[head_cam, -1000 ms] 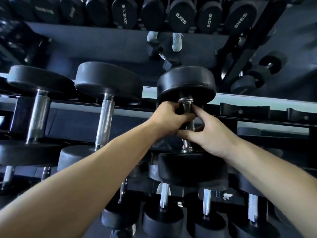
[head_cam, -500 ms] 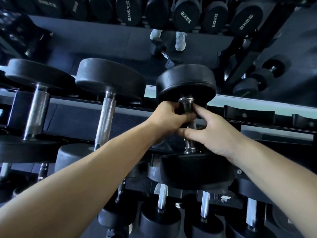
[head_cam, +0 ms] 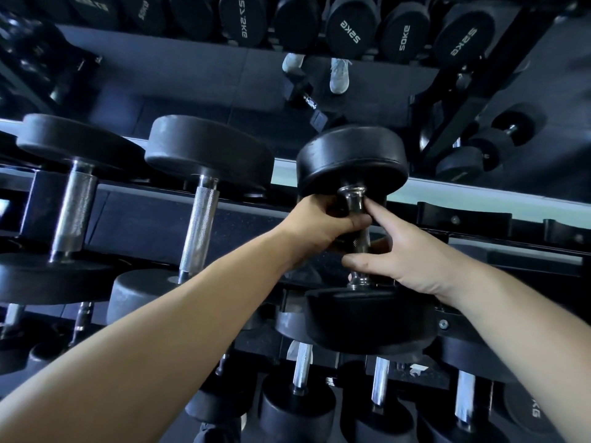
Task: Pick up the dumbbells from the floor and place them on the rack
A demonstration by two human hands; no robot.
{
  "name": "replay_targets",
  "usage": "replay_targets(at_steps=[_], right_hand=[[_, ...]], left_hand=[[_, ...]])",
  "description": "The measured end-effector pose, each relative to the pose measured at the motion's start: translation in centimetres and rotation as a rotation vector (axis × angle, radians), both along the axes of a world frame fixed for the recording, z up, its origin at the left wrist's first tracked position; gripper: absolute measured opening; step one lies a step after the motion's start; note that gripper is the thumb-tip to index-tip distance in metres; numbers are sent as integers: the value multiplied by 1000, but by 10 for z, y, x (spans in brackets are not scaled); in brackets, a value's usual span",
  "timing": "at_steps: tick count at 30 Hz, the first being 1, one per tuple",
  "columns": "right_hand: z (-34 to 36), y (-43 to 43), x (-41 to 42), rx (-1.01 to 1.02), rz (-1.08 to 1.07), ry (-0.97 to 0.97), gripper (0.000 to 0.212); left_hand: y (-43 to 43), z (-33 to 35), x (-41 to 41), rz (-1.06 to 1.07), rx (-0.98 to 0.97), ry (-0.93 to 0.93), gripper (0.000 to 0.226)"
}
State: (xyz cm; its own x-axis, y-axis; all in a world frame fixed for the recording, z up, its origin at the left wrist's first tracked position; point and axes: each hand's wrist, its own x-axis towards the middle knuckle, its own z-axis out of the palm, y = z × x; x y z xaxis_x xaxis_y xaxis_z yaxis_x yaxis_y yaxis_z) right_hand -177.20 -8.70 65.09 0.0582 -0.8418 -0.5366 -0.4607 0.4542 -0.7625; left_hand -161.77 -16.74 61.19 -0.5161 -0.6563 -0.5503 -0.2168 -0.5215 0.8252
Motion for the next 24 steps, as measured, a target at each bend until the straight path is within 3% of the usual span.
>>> replay_targets(at_steps=[13,19,24], right_hand=[[2,0,-3,26,-58,118,114],[16,8,-8,-6,-89,201,99],[47,12,8,-151,-129,287,77]], left_hand=[[0,-2,9,-76,-21,-31,16],[0,2,18,-100,-48,-107,34],[4,13,30,-115,-122,-187,34]])
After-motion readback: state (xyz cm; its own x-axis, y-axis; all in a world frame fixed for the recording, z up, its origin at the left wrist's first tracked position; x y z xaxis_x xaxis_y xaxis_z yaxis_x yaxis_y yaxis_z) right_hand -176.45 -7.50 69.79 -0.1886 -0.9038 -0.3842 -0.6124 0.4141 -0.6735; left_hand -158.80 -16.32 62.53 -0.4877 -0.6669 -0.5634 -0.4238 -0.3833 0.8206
